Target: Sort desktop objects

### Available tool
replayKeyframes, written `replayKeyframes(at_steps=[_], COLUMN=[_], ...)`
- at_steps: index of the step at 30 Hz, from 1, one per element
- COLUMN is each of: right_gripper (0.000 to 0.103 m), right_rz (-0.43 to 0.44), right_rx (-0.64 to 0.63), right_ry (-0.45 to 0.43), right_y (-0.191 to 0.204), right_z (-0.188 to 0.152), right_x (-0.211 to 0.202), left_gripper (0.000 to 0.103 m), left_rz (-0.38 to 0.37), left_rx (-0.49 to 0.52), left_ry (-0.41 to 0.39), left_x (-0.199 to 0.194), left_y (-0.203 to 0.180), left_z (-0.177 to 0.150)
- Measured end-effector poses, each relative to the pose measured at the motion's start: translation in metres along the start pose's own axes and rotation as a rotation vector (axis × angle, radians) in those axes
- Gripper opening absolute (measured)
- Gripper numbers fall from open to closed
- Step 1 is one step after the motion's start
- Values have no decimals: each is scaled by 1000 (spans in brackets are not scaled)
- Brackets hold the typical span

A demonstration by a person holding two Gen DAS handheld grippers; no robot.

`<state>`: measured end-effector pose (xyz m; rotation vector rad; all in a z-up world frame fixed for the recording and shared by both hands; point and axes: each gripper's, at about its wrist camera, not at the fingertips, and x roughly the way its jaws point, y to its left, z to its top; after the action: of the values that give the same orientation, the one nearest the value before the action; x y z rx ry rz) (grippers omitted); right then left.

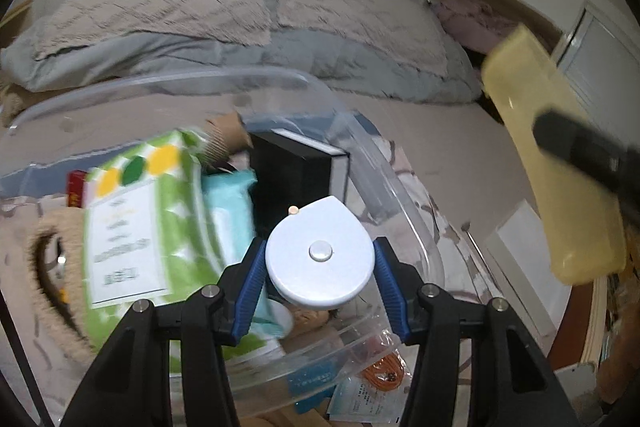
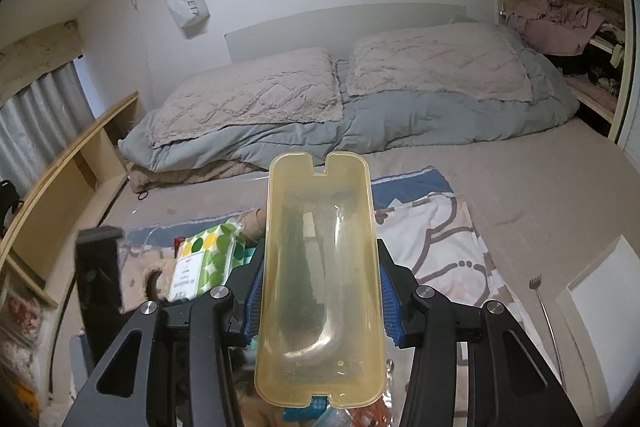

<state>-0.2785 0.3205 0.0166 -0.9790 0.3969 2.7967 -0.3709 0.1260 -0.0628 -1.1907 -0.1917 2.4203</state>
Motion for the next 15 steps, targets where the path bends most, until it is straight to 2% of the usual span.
replayKeyframes(at_steps=[2, 3, 4, 5, 8, 11, 15], right_gripper=[48, 48, 48, 48, 48, 48, 48], right_rz=[-38, -56, -65, -60, -26, -11, 13], right_rx=[-18, -23, -20, -13, 16, 16, 11], right_ry=[-15, -25, -32, -33, -25, -14, 8], right_y=[0, -1, -2, -3, -7, -6, -3], right_z=[3, 4, 6, 7, 8, 7, 3], right_x=[4, 5, 6, 8, 16, 22, 29], left_gripper=[55, 60, 81, 91, 91, 91, 91], left_rz=[4, 5, 7, 15, 10, 55, 117], left_rx=[10, 14, 15, 9, -10, -11, -22], left_ry=[8, 11, 16, 11, -21, -48, -125], left_x=[7, 11, 13, 13, 3, -13, -46], left_y=[-5, -6, -7, -8, -5, 4, 22], left_z=[-2, -2, -2, -2, -1, -1, -3])
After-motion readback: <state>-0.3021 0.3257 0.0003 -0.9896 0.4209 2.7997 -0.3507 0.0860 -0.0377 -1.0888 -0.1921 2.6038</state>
